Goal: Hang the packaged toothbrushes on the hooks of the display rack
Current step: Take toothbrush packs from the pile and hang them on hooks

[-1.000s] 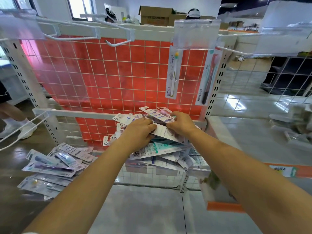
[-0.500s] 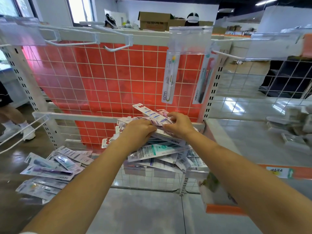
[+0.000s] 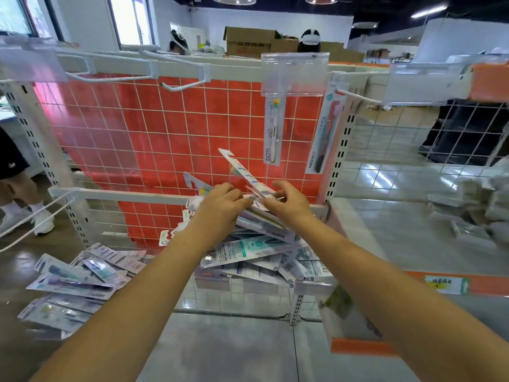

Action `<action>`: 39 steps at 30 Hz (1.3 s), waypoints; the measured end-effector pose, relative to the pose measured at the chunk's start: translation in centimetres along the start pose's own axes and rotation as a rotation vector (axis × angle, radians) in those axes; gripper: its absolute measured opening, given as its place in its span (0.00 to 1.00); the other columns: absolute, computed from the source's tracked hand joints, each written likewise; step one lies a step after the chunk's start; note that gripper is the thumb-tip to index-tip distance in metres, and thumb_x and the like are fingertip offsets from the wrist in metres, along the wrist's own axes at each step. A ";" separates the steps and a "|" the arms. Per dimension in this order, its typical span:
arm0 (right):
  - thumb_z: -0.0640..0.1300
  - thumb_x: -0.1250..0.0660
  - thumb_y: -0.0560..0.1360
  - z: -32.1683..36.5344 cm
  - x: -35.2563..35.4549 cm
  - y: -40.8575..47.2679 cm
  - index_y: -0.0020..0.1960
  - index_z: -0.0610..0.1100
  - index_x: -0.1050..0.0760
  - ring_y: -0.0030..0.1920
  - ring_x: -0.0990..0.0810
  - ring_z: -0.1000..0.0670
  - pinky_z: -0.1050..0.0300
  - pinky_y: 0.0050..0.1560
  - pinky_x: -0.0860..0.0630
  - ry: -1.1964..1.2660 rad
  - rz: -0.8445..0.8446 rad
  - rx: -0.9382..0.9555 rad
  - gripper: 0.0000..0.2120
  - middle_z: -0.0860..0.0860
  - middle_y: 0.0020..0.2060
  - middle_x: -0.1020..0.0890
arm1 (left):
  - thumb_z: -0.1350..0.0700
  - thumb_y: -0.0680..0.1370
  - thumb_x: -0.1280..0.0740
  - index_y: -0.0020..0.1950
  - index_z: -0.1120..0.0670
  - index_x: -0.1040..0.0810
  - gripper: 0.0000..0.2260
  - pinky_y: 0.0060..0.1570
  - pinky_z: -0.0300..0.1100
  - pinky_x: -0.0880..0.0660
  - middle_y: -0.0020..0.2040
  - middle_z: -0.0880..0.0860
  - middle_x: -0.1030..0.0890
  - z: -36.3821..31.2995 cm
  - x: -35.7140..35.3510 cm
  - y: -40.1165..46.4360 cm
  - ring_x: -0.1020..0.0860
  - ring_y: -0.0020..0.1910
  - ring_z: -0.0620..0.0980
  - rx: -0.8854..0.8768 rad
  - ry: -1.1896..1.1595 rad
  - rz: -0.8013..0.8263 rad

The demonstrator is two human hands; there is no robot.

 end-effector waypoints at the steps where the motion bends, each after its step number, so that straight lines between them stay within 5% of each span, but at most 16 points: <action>1: 0.45 0.35 0.75 0.0 0.1 -0.1 0.70 0.45 0.35 0.46 0.25 0.52 0.68 0.35 0.30 0.021 0.003 -0.001 0.24 0.48 0.55 0.24 | 0.72 0.61 0.27 0.45 0.60 0.16 0.15 0.39 0.45 0.31 0.34 0.55 0.19 -0.1 0.4 0.2 0.23 0.34 0.57 -0.001 0.023 -0.042; 3: 0.46 0.37 0.76 0.1 -0.1 -0.5 0.70 0.47 0.35 0.49 0.25 0.50 0.64 0.38 0.29 0.049 0.043 -0.003 0.23 0.49 0.53 0.24 | 0.65 0.68 0.30 0.46 0.58 0.16 0.08 0.42 0.45 0.38 0.35 0.53 0.18 -0.1 0.8 0.4 0.23 0.37 0.57 -0.003 0.052 -0.101; 8: 0.47 0.37 0.76 0.6 -0.3 -1.3 0.68 0.50 0.32 0.58 0.25 0.50 0.54 0.56 0.28 0.093 0.137 0.005 0.20 0.49 0.61 0.25 | 0.52 0.72 0.40 0.45 0.55 0.16 0.14 0.49 0.59 0.28 0.39 0.49 0.16 0.1 0.5 1.1 0.25 0.44 0.54 0.027 0.049 -0.102; 11: 0.51 0.31 0.73 1.4 -0.5 -2.2 0.60 0.54 0.28 0.57 0.24 0.51 0.56 0.58 0.27 0.162 0.233 0.059 0.17 0.50 0.59 0.23 | 0.52 0.72 0.39 0.44 0.56 0.16 0.14 0.50 0.60 0.30 0.41 0.50 0.16 0.2 0.9 1.3 0.31 0.47 0.51 0.023 0.005 -0.155; 14: 0.45 0.26 0.69 2.0 -1.0 -2.8 0.57 0.54 0.28 0.56 0.23 0.48 0.55 0.57 0.26 0.145 0.313 0.103 0.19 0.46 0.56 0.22 | 0.51 0.71 0.37 0.42 0.56 0.17 0.13 0.53 0.51 0.35 0.41 0.50 0.16 0.5 1.5 1.5 0.31 0.49 0.51 0.014 -0.038 -0.223; 18: 0.37 0.26 0.69 1.7 -1.1 -2.9 0.59 0.47 0.27 0.56 0.22 0.46 0.53 0.58 0.26 0.200 0.324 0.076 0.22 0.44 0.56 0.21 | 0.46 0.70 0.35 0.43 0.55 0.16 0.15 0.52 0.59 0.31 0.45 0.52 0.17 0.9 1.5 1.3 0.31 0.53 0.53 0.093 -0.031 -0.234; 22: 0.34 0.27 0.69 0.9 -0.9 -3.3 0.63 0.46 0.29 0.53 0.21 0.51 0.60 0.53 0.25 0.352 0.288 0.002 0.25 0.50 0.53 0.20 | 0.44 0.69 0.30 0.62 0.53 0.23 0.24 0.65 0.59 0.40 0.67 0.57 0.29 1.7 0.8 0.9 0.38 0.68 0.60 0.437 -0.178 -0.114; 25: 0.36 0.27 0.69 0.1 -0.7 -3.3 0.64 0.44 0.29 0.55 0.21 0.50 0.54 0.58 0.26 0.426 0.236 -0.031 0.26 0.50 0.55 0.20 | 0.49 0.67 0.24 0.75 0.50 0.43 0.42 0.71 0.54 0.47 0.76 0.55 0.48 1.7 0.3 0.0 0.50 0.74 0.56 0.779 -0.416 -0.113; 27: 0.36 0.27 0.69 0.2 -0.3 -3.4 0.60 0.46 0.27 0.53 0.19 0.50 0.55 0.55 0.24 0.495 0.215 -0.024 0.22 0.50 0.53 0.18 | 0.50 0.68 0.25 0.77 0.50 0.55 0.48 0.71 0.54 0.46 0.77 0.54 0.50 1.4 -0.9 -1.0 0.49 0.75 0.55 1.012 -0.683 -0.104; 29: 0.34 0.27 0.68 0.3 -0.2 -3.4 0.56 0.47 0.25 0.50 0.17 0.48 0.52 0.53 0.22 0.593 0.207 -0.019 0.19 0.48 0.49 0.16 | 0.50 0.70 0.26 0.76 0.52 0.51 0.44 0.68 0.57 0.37 0.74 0.55 0.38 0.4 -2.9 -1.9 0.37 0.71 0.58 1.221 -1.096 -0.056; 31: 0.33 0.27 0.68 0.4 -0.1 -3.4 0.54 0.45 0.24 0.47 0.16 0.47 0.52 0.49 0.20 0.656 0.204 -0.017 0.18 0.47 0.46 0.16 | 0.54 0.75 0.31 0.67 0.57 0.31 0.22 0.56 0.55 0.24 0.57 0.56 0.19 -1.6 -4.1 -1.7 0.22 0.57 0.57 1.266 -1.506 -0.020; 33: 0.33 0.26 0.67 0.4 0.0 -3.4 0.53 0.44 0.23 0.46 0.16 0.47 0.51 0.47 0.19 0.664 0.211 -0.010 0.17 0.47 0.44 0.15 | 0.61 0.78 0.38 0.50 0.58 0.23 0.05 0.42 0.46 0.19 0.38 0.53 0.16 -2.6 -4.2 -1.4 0.17 0.40 0.51 1.262 -1.708 -0.081; 34: 0.34 0.26 0.67 0.4 0.2 -3.4 0.52 0.44 0.23 0.45 0.15 0.49 0.53 0.46 0.19 0.666 0.208 -0.010 0.16 0.48 0.43 0.15 | 0.64 0.78 0.40 0.48 0.58 0.23 0.06 0.39 0.45 0.19 0.35 0.53 0.16 -2.6 -4.0 -1.3 0.17 0.36 0.49 1.259 -1.747 -0.131; 39: 0.40 0.27 0.69 -0.6 1.3 -3.4 0.48 0.46 0.21 0.47 0.16 0.48 0.51 0.49 0.20 0.676 0.148 -0.035 0.09 0.49 0.44 0.15 | 0.70 0.76 0.40 0.62 0.63 0.27 0.15 0.52 0.56 0.23 0.55 0.62 0.20 -2.5 -3.8 -1.2 0.20 0.52 0.60 1.157 -1.687 -0.056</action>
Point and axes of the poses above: each hand's wrist, its own y-axis towards the middle knuckle, its own x-axis out of the back of the hand, z = x × y, the point moved 8 cm from there along y, towards the middle knuckle
